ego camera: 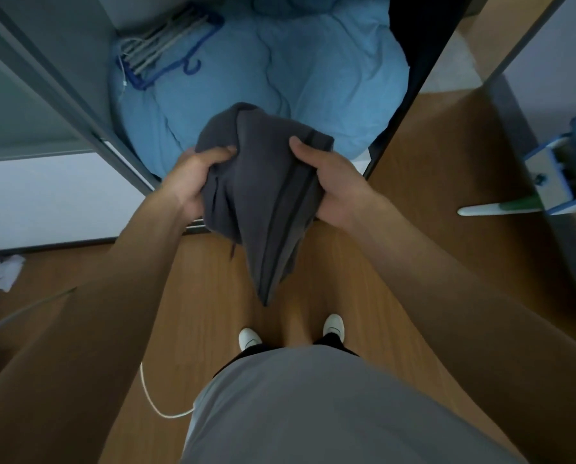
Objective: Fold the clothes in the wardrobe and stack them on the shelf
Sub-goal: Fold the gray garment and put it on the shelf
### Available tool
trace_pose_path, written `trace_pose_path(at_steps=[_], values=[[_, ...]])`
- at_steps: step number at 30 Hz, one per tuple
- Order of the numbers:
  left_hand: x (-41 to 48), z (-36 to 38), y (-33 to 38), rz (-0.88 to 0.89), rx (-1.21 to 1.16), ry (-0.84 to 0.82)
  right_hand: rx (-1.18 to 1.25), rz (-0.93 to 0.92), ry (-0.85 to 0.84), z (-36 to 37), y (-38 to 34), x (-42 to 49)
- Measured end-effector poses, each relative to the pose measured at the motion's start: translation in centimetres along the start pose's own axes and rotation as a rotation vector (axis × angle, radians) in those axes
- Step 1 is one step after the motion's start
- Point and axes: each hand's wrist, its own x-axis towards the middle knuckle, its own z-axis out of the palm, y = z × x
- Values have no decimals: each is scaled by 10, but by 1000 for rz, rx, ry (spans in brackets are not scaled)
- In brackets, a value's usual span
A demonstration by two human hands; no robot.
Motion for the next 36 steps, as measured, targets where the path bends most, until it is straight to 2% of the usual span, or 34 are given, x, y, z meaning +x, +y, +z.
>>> trace_pose_path(at_steps=[2,4,10,15,18,21,24,27,29,31,33,36], values=[[4,5,11,87,139,96,-153,-30,9,-4,-2,3],[3,8,21,100,221,127,-275,-89,24,-12,-8,8],[3,13,34,155,257,157,-560,-285,155,-26,-21,28],[8,10,45,274,274,137,-552,-316,126,-24,-30,38],[8,7,49,321,281,109,-507,-208,19,-26,-39,38],[7,11,49,331,269,120,-316,-123,-51,-25,-46,35],[9,18,47,251,106,158,-31,-106,-157,-26,-38,30],[7,18,43,97,-79,68,-173,-169,-141,-22,-23,26],[3,13,37,68,-129,-49,-232,-228,-85,-19,-21,26],[0,8,32,62,-60,-132,-220,-230,-59,-18,-24,27],[-2,5,27,49,138,-171,-214,-204,-54,-16,-27,29],[-1,10,30,48,305,-81,-243,-179,-46,-14,-29,32]])
